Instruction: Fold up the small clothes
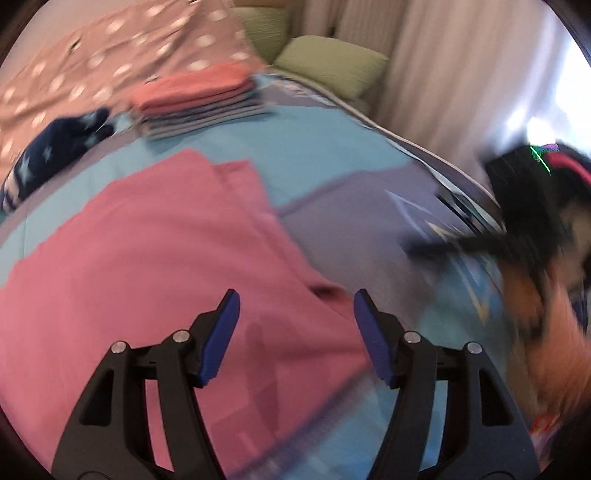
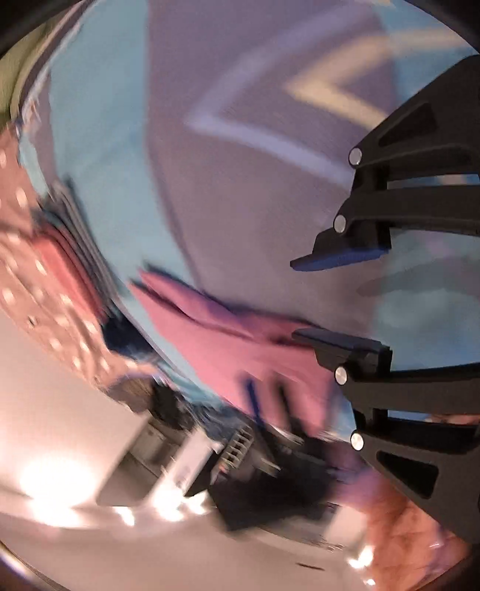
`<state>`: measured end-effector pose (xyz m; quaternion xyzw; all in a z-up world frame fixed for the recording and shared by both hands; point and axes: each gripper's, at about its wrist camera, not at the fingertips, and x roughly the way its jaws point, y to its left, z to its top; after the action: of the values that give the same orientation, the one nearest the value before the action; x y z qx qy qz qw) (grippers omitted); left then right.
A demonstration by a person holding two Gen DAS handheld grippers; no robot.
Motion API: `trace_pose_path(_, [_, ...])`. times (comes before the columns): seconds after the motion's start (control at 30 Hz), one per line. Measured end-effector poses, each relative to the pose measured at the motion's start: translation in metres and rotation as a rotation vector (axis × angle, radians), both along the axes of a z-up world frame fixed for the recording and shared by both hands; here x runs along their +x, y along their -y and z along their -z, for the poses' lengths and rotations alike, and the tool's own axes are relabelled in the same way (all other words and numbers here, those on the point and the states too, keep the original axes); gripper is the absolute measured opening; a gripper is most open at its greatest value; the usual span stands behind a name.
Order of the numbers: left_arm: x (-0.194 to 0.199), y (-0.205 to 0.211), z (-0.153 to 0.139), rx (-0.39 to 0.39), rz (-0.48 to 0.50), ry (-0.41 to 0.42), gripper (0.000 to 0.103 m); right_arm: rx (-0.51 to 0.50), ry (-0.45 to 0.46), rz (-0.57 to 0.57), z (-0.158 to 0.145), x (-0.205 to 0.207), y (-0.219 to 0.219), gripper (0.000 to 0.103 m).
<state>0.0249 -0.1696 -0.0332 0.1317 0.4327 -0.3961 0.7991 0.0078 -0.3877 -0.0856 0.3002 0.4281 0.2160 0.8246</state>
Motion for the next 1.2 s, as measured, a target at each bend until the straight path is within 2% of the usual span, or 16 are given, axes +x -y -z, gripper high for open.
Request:
trace_pose_path(0.07, [-0.018,0.001,0.004,0.011,0.045,-0.006,0.065,-0.043,-0.019,0.005,-0.006,0.027,0.005,0.042])
trace_pose_path(0.23, [-0.041,0.007,0.023,0.076,0.044,0.058,0.065,0.004,-0.082,-0.089,-0.001,0.092,-0.005,0.053])
trace_pose_path(0.33, [-0.038,0.012,0.034,0.082,0.028,0.052,0.056,0.014,-0.112,-0.157,0.003,0.125,-0.025,0.065])
trace_pose_path(0.47, [-0.042,0.024,0.039,0.091,0.043,0.092,0.048,-0.002,-0.164,-0.192,0.015,0.166,-0.045,0.068])
trace_pose_path(0.6, [-0.044,0.023,0.04,0.072,0.036,0.081,0.049,-0.008,-0.189,-0.219,0.016,0.191,-0.06,0.068])
trace_pose_path(0.63, [-0.045,0.022,0.04,0.067,0.032,0.08,0.049,-0.02,-0.189,-0.219,0.015,0.194,-0.063,0.065])
trace_pose_path(0.67, [-0.046,0.021,0.042,0.065,0.031,0.081,0.05,-0.067,-0.183,-0.204,0.013,0.197,-0.068,0.034])
trace_pose_path(0.7, [-0.047,0.021,0.043,0.068,0.032,0.091,0.05,-0.13,-0.187,-0.181,0.013,0.199,-0.071,0.012])
trace_pose_path(0.73, [-0.048,0.023,0.044,0.074,0.035,0.102,0.05,-0.185,-0.205,-0.162,0.016,0.202,-0.071,0.006])
trace_pose_path(0.77, [-0.046,0.024,0.045,0.084,0.041,0.111,0.047,-0.179,-0.208,-0.143,0.016,0.202,-0.07,0.005])
trace_pose_path(0.8, [-0.046,0.026,0.045,0.093,0.044,0.124,0.031,-0.193,-0.193,-0.135,0.014,0.201,-0.071,0.005])
trace_pose_path(0.87, [-0.044,0.026,0.042,0.097,0.03,0.118,0.011,-0.222,-0.159,-0.115,0.006,0.197,-0.071,0.004])
trace_pose_path(0.97, [-0.029,0.023,0.038,0.045,0.01,0.013,0.011,-0.231,-0.172,-0.077,0.005,0.202,-0.061,0.003])
trace_pose_path(1.0, [-0.029,0.024,0.04,0.051,0.015,0.018,0.011,-0.267,-0.179,-0.05,0.013,0.204,-0.057,0.002])
trace_pose_path(1.07, [-0.032,0.025,0.043,0.062,0.011,0.054,0.011,-0.186,-0.165,-0.054,0.029,0.204,-0.047,0.003])
trace_pose_path(1.2, [-0.035,0.024,0.042,0.041,0.0,0.058,0.011,-0.137,-0.152,-0.046,0.026,0.19,-0.037,0.002])
